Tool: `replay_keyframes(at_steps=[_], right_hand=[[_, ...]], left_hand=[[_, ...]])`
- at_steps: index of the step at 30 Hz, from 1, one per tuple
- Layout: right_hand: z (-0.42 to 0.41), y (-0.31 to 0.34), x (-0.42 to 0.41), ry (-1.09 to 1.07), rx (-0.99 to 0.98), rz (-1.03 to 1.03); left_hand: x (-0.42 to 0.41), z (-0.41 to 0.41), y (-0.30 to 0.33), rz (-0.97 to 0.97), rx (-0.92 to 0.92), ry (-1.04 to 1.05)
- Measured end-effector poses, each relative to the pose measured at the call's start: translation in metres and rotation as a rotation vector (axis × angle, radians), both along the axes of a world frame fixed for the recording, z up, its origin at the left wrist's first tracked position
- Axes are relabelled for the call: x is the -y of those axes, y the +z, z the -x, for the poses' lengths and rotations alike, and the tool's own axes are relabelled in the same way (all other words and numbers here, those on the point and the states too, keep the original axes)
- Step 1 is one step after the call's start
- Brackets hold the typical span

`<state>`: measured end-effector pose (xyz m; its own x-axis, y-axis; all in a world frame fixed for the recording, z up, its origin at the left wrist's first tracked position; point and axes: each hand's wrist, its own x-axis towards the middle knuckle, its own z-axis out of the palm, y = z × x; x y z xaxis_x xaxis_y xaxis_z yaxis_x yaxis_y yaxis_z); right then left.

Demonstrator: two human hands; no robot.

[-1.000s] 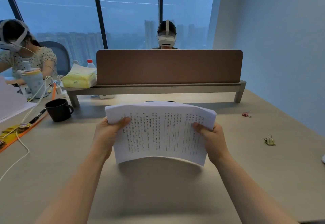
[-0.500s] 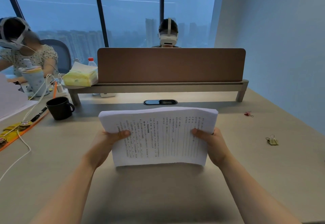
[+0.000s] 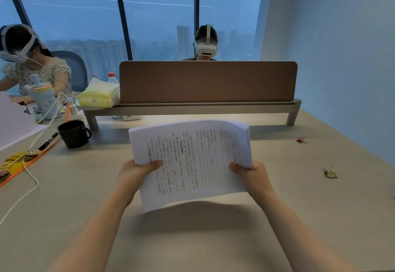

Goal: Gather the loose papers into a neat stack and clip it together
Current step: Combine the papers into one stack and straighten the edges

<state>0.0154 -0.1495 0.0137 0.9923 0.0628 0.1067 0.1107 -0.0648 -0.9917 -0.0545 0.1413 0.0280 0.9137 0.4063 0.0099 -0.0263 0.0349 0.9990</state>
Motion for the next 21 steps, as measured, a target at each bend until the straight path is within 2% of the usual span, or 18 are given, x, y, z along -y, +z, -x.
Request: replay_keyframes(at_steps=[5,7,9,11,13,17,21], right_hand=[[-0.013,0.048,0.007,0.065,0.105,0.246],[-0.016,0.075,0.009,0.091,0.162,0.384],[-0.015,0.105,0.009,0.122,0.236,0.524],[-0.012,0.132,0.005,0.144,0.322,0.671],[-0.005,0.155,-0.002,0.167,0.400,0.832],[0.013,0.185,-0.020,0.234,0.486,1.029],[0.022,0.197,-0.036,0.272,0.568,1.123]], left_hand=[[-0.016,0.002,0.034,-0.011,0.156,0.068],[-0.020,0.002,0.052,-0.135,0.191,0.109],[-0.020,0.001,0.073,-0.339,0.191,0.125],[-0.016,0.000,0.089,-0.515,0.147,0.047],[-0.009,-0.001,0.102,-0.591,0.097,-0.080],[0.011,-0.005,0.118,-0.499,0.186,-0.213],[0.025,-0.007,0.119,-0.383,0.220,-0.172]])
